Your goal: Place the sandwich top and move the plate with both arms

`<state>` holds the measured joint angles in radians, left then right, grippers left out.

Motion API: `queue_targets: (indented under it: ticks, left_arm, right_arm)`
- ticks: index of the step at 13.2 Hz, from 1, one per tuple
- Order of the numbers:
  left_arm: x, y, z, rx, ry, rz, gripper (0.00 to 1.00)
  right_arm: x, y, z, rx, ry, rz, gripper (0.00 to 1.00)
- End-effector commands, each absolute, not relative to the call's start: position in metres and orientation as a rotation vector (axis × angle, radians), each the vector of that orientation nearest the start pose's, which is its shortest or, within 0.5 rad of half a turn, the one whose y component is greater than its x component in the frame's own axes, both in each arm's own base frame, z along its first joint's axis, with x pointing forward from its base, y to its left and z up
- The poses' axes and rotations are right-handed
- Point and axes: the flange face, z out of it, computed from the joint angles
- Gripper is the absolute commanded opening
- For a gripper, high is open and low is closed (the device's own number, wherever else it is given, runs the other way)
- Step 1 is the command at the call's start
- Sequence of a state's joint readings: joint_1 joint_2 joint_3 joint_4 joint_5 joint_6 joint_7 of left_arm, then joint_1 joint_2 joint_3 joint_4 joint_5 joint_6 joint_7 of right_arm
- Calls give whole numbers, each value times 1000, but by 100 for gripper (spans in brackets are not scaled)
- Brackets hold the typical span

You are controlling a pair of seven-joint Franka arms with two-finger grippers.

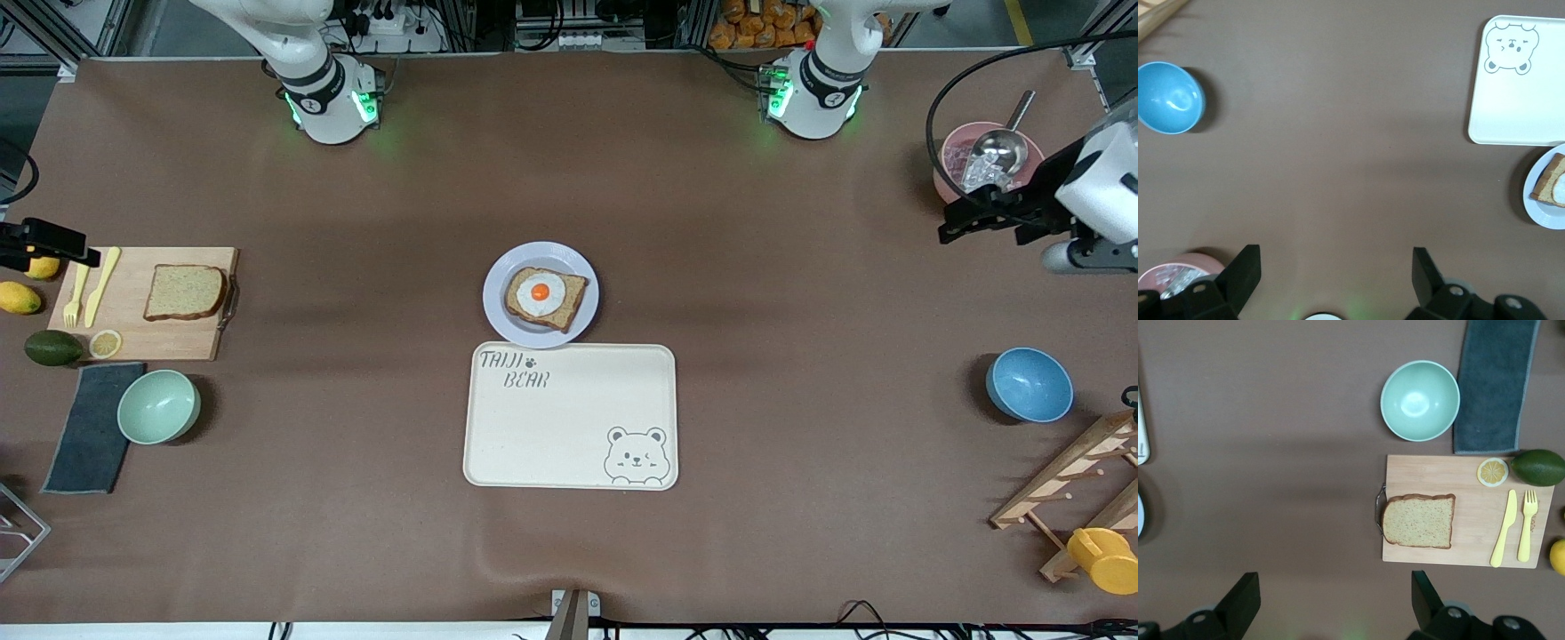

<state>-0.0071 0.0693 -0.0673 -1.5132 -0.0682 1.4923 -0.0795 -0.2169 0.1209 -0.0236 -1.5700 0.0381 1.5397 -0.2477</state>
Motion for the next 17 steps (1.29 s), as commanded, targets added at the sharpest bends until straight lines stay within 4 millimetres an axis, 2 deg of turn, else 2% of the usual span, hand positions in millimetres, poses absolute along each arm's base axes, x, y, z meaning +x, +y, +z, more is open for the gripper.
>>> queue_targets:
  ticks: [1,3,7,10,13,15,16,17]
  left_arm:
    - [563,-57,604,-3220,-10,141,100]
    - [567,-57,599,-3210,-12,139,100]
    - [573,-62,585,-3214,-7,118,100]
    - [578,-79,573,-3215,39,120,100]
    - [583,-87,558,-3212,56,138,100]
    - [587,-91,547,-3212,64,160,100]
    - [590,-98,543,-3226,77,147,100]
    - [593,-112,539,-3230,102,128,100]
  right_arm:
    - [555,-166,513,-2987,85,191,100]
    - [549,-179,493,-2956,122,211,100]
    - [546,-217,430,-2863,223,254,100]
    - [549,-243,393,-2854,290,260,100]
    - [543,-265,373,-2839,331,273,100]
    - [539,-276,357,-2828,292,288,100]
    - [537,-280,350,-2825,299,292,100]
    - [527,-293,338,-2809,333,305,100]
